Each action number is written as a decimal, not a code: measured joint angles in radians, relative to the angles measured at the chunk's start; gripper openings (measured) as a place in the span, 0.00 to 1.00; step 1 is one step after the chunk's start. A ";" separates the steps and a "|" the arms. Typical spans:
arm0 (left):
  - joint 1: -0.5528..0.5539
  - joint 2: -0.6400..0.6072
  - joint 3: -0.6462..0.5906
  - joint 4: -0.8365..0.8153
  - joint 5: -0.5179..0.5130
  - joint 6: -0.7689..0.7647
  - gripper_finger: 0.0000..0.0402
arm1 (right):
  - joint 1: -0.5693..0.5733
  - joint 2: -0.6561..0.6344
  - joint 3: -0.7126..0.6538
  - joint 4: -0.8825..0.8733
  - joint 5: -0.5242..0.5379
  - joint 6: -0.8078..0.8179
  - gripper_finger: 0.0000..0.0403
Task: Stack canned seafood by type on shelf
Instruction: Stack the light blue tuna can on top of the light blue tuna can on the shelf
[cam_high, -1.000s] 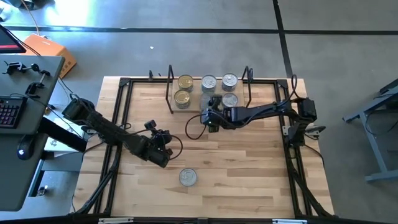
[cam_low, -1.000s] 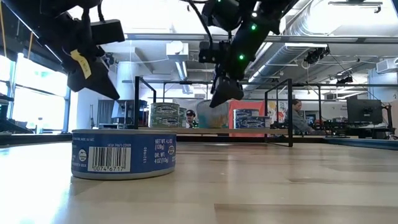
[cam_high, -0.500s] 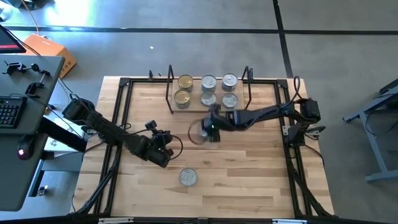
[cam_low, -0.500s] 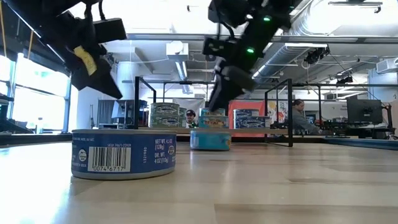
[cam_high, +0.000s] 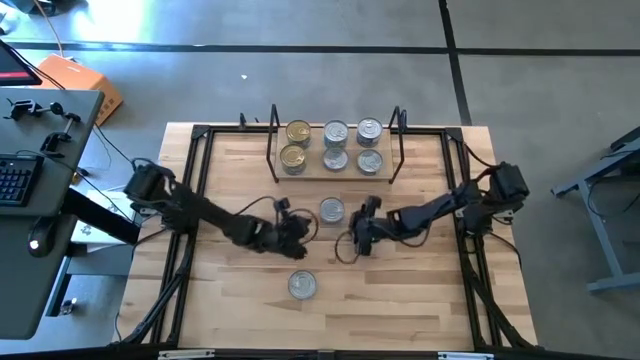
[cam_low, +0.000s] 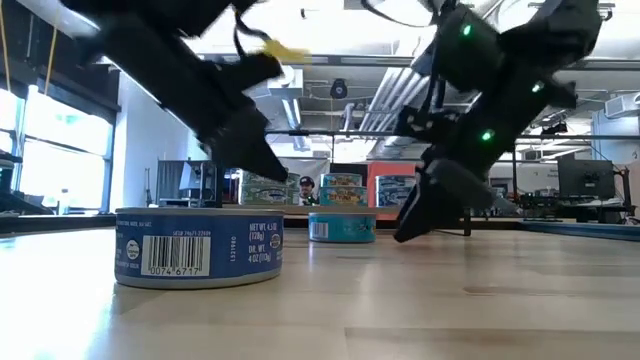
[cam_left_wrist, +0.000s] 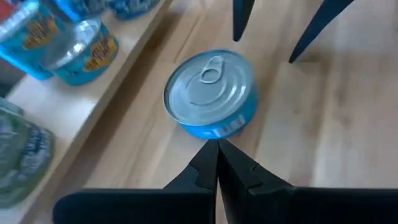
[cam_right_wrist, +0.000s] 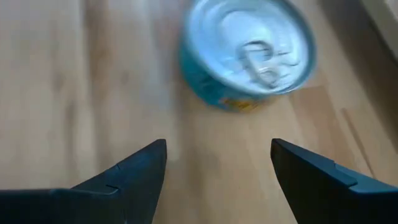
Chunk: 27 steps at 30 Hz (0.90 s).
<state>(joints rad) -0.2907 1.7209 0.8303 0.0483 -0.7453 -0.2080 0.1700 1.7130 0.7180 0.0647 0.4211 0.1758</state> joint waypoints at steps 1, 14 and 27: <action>0.021 0.013 0.000 0.016 0.021 0.001 0.00 | -0.021 0.000 -0.014 0.037 -0.013 -0.005 0.69; 0.206 0.142 -0.002 0.107 0.257 0.124 0.00 | -0.173 0.003 -0.035 0.236 -0.427 -0.143 0.69; 0.094 -0.050 0.001 -0.175 0.206 0.205 0.00 | 0.068 0.005 -0.033 0.282 -0.260 -0.039 0.69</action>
<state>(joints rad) -0.1969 1.6709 0.8310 -0.1263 -0.5393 -0.0033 0.2379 1.7176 0.6849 0.3465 0.1610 0.1368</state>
